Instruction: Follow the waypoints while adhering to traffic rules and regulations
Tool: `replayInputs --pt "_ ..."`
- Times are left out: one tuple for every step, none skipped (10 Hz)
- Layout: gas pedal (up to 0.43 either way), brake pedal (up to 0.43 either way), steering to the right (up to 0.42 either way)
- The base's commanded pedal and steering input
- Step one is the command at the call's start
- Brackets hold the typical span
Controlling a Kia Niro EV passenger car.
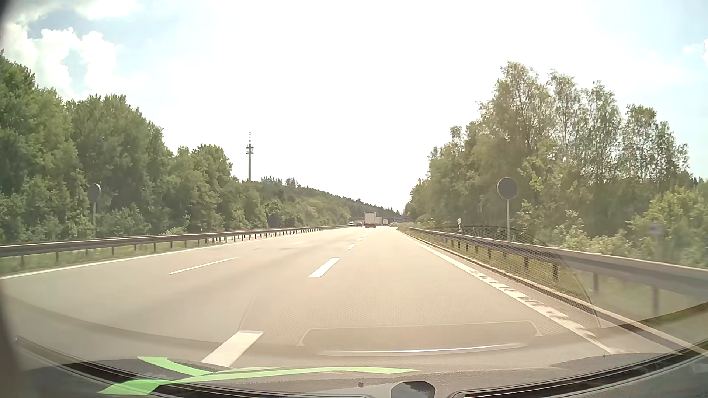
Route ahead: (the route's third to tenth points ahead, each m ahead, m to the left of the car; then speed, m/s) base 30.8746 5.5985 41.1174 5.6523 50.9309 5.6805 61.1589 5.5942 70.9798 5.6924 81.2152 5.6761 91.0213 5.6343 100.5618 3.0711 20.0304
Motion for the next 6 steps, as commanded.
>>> replayInputs --pt "0.039 0.0 -0.004" --pt "0.039 0.0 -0.004" --pt "0.039 0.0 -0.004" --pt "0.008 0.0 -0.003" --pt "0.0 0.0 -0.003" --pt "0.0 0.0 -0.003"
